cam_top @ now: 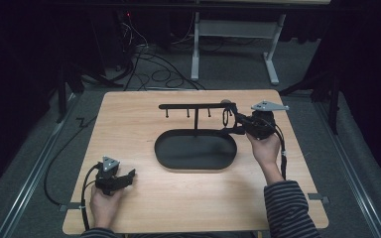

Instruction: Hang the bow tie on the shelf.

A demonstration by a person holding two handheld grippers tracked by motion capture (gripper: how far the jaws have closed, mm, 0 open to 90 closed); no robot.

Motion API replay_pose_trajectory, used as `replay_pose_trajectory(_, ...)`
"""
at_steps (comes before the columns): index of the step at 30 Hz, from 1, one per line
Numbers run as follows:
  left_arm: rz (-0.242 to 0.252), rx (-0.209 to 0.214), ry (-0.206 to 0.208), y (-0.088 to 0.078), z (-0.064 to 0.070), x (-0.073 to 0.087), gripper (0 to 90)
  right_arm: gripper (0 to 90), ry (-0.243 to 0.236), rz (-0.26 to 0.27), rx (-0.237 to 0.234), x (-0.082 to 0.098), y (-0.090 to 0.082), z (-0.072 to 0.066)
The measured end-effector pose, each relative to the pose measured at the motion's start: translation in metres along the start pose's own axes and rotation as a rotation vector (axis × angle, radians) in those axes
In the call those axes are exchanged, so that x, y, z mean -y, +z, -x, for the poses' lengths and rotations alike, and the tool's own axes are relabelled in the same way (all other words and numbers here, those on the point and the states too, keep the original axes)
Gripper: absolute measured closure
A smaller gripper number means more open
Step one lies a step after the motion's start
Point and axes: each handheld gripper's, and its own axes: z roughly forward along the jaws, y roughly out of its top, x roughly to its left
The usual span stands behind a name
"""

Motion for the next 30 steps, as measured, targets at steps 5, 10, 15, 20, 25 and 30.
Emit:
replay_pose_trajectory(5, 0.001, 0.0, 0.0, 0.0001, 0.0, 0.0, 29.9, 87.4, 0.009, -0.006, 0.0, 0.0006, 0.0011, 0.0006)
replay_pose_trajectory(10, 0.0, 0.0, 0.0, 0.0, 0.0, 0.0, 30.0, 83.4, 0.015, -0.005, 0.002, 0.001, 0.0007, 0.0018)
replay_pose_trajectory(15, 0.001, 0.0, 0.0, 0.0001, 0.0001, 0.0, 30.0, 78.7, 0.016, 0.001, 0.009, 0.0022, -0.0034, 0.0021)
replay_pose_trajectory(20, 0.0, 0.0, 0.001, 0.0, 0.0001, 0.0, 30.0, 76.6, 0.023, -0.003, 0.015, 0.0041, -0.0048, 0.0034)
replay_pose_trajectory(25, 0.0, 0.0, 0.001, 0.0001, 0.0002, 0.0, 29.9, 71.7, 0.025, -0.006, 0.015, 0.0048, -0.0038, 0.0043)
replay_pose_trajectory(30, 0.0, 0.0, 0.001, 0.0001, 0.0002, 0.0, 29.9, 69.6, 0.033, -0.003, 0.013, 0.005, -0.005, 0.0041)
